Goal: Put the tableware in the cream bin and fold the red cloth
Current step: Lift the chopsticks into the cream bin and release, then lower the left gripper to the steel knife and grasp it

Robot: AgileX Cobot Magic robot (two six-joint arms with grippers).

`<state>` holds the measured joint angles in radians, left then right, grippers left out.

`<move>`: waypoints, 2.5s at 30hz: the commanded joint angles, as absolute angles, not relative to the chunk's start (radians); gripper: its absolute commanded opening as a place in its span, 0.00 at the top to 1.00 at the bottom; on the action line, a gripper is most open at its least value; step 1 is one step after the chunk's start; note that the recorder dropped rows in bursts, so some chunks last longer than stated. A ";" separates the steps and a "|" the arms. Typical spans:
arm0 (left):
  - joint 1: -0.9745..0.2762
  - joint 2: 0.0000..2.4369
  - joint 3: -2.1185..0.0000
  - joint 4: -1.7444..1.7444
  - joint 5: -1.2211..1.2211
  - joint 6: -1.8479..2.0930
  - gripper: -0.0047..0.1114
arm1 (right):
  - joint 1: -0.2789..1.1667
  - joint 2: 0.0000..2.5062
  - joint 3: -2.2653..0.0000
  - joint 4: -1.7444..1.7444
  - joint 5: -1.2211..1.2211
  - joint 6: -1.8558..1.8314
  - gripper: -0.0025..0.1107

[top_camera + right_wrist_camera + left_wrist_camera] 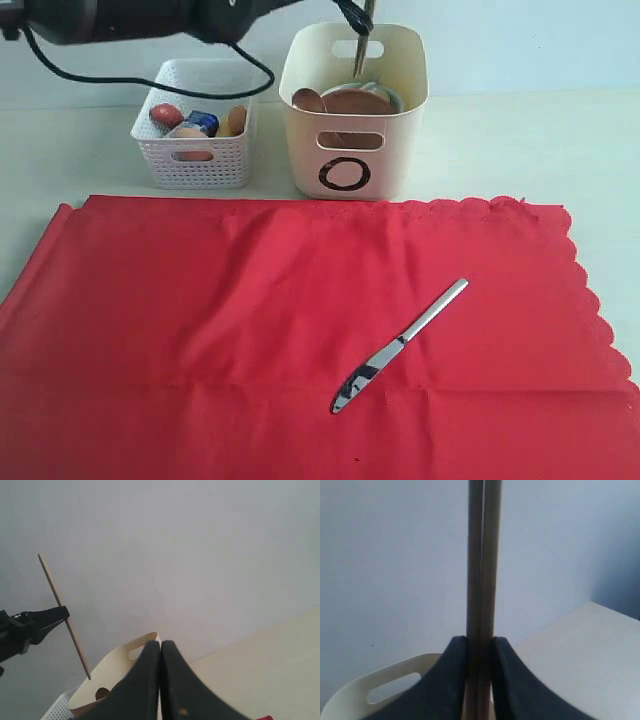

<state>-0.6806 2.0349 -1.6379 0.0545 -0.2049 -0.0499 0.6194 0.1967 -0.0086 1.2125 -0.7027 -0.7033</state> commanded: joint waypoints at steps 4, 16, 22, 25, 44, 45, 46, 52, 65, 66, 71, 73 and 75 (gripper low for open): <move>-0.673 2.138 -1.643 0.039 -0.355 -0.063 0.96 | 0.617 0.194 -0.005 1.203 -0.706 -0.706 0.98; -0.661 2.142 -1.643 0.013 -0.337 -0.088 0.47 | 0.617 0.194 -0.005 1.203 -0.706 -0.706 0.98; -0.661 2.142 -1.643 0.011 -0.332 -0.090 0.42 | 0.617 0.194 -0.005 1.203 -0.706 -0.706 0.98; -0.661 2.135 -1.643 0.011 -0.315 -0.090 0.42 | 0.617 0.194 -0.005 1.203 -0.706 -0.706 0.98; -0.661 1.886 -1.643 0.021 0.177 -0.072 0.96 | 0.617 0.194 -0.005 1.203 -0.706 -0.706 0.98; -0.661 1.871 -1.643 0.021 0.218 -0.065 0.96 | 0.617 0.194 -0.005 1.203 -0.706 -0.706 0.98; -0.661 1.853 -1.643 0.021 0.254 -0.056 0.96 | 0.617 0.194 -0.005 1.203 -0.706 -0.706 0.98; -0.665 1.777 -1.643 0.021 0.554 -0.006 0.96 | 0.617 0.194 -0.005 1.203 -0.706 -0.706 0.98; -0.870 1.807 -1.453 0.018 0.769 0.132 0.96 | 0.617 0.194 -0.005 1.203 -0.706 -0.706 0.98; -0.881 1.818 -1.443 0.015 0.767 0.132 0.96 | 0.617 0.194 -0.005 1.203 -0.706 -0.706 0.98; -0.933 1.900 -1.431 0.015 0.767 0.132 0.96 | 0.617 0.194 -0.005 1.203 -0.706 -0.706 0.98; -0.949 1.934 -1.431 0.015 0.757 0.132 0.96 | 0.617 0.194 -0.005 1.203 -0.706 -0.706 0.98; -0.966 1.972 -1.431 0.015 0.740 0.132 0.94 | 0.617 0.194 -0.005 1.203 -0.706 -0.706 0.98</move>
<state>-0.9417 1.9320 -1.4344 0.0181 0.7696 0.1269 0.6194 0.1967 -0.0086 1.2125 -0.7027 -0.7033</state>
